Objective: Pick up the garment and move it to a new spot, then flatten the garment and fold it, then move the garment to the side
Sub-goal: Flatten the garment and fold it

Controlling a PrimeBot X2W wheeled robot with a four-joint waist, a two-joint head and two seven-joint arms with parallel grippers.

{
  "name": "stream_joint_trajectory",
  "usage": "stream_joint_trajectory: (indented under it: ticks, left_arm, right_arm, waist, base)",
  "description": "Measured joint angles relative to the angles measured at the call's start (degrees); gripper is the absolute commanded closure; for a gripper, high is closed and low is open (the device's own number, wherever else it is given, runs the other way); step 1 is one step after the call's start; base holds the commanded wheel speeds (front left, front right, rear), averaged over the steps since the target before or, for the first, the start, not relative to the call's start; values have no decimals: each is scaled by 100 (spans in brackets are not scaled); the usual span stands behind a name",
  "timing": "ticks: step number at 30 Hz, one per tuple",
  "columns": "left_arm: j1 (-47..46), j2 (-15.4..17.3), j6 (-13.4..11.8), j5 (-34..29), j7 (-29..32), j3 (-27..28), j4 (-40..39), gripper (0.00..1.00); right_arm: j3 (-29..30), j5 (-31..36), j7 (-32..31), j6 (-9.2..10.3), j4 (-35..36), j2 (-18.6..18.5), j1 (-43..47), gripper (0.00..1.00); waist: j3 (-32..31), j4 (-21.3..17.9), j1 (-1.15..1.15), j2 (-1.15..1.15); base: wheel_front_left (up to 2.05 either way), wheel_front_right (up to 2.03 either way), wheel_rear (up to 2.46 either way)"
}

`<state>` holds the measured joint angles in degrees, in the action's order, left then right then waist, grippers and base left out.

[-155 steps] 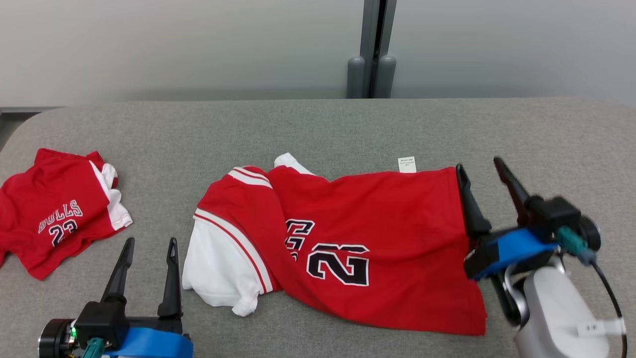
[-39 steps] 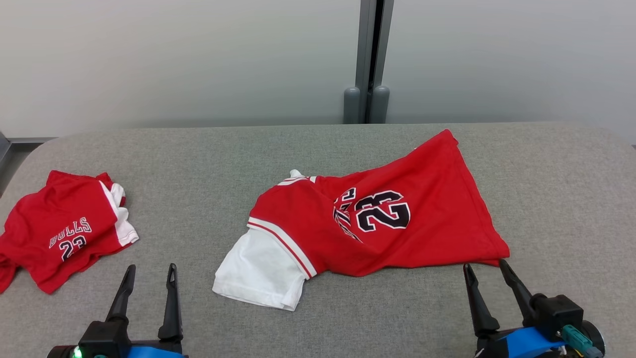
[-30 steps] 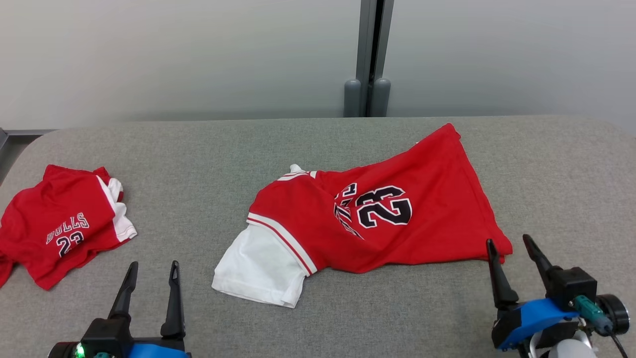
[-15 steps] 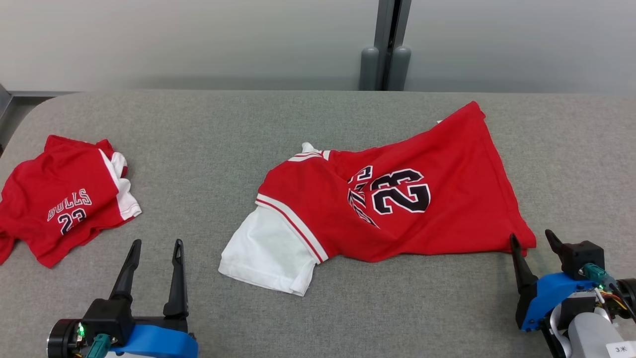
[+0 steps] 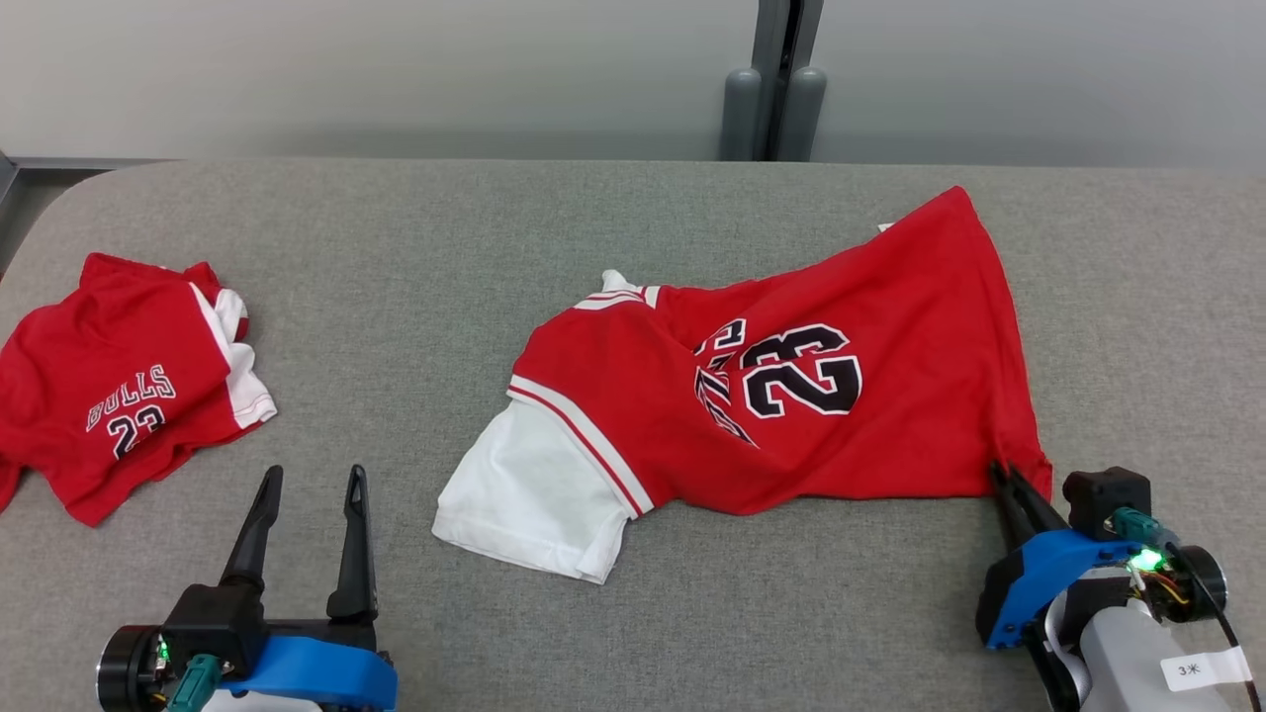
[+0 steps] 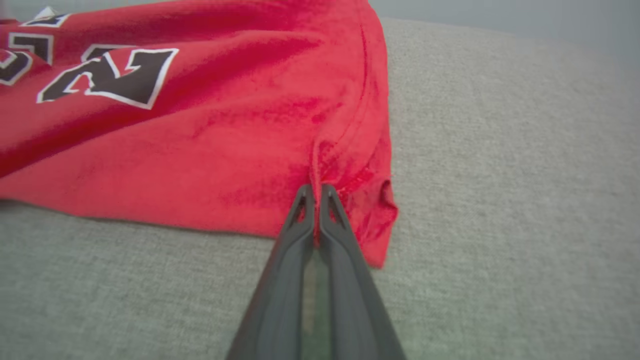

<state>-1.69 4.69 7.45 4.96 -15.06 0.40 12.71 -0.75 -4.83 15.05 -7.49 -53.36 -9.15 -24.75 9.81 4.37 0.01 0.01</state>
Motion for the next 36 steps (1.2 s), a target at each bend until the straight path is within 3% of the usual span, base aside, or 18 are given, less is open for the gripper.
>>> stream_joint_trajectory:
  ticks: [12, 17, 28, 29, 30, 31, 36]
  left_arm:
    - [133, -70, 0, -8, 0, 47, -19, 0]
    - [149, -76, 0, -8, 0, 63, -36, 0]
    - [167, -66, 0, -9, 0, 44, -69, 0]
    - [167, -62, 0, -9, 0, 44, -71, 0]
    - [167, -57, 0, -9, 0, 46, -73, 0]
    - [167, -56, 0, -9, 0, 47, -74, 0]
    - [167, -56, 0, -7, 0, 40, -64, 0]
  right_arm:
    - [-1010, -884, 0, 0, 1834, 255, 991, 100]
    - [-1198, -1169, -96, 0, 2209, 115, 1510, 100]
    - [-1395, -1829, -1224, 0, 3354, -292, 2401, 100]
    - [-1372, -1848, -1310, 1, 3443, -320, 2462, 87]
    - [-1303, -1849, -1319, 1, 3544, -332, 2523, 49]
    - [-1241, -1844, -1312, 1, 3642, -336, 2547, 0]
    - [-957, -1533, -1137, 0, 3947, -343, 2591, 0]
  waist:
    - [-224, -297, -1, -1]
    - [-258, -399, -1, -1]
    - [-275, -473, -1, -1]
    - [-270, -471, -1, -1]
    - [-263, -469, -1, -1]
    - [-257, -468, -1, -1]
    - [-257, -450, -1, -1]
  base:
    - [0, 0, 0]
    - [0, 0, 0]
    - [0, 0, 0]
    - [0, 0, 0]
    - [0, 0, 0]
    - [0, 0, 0]
    - [0, 0, 0]
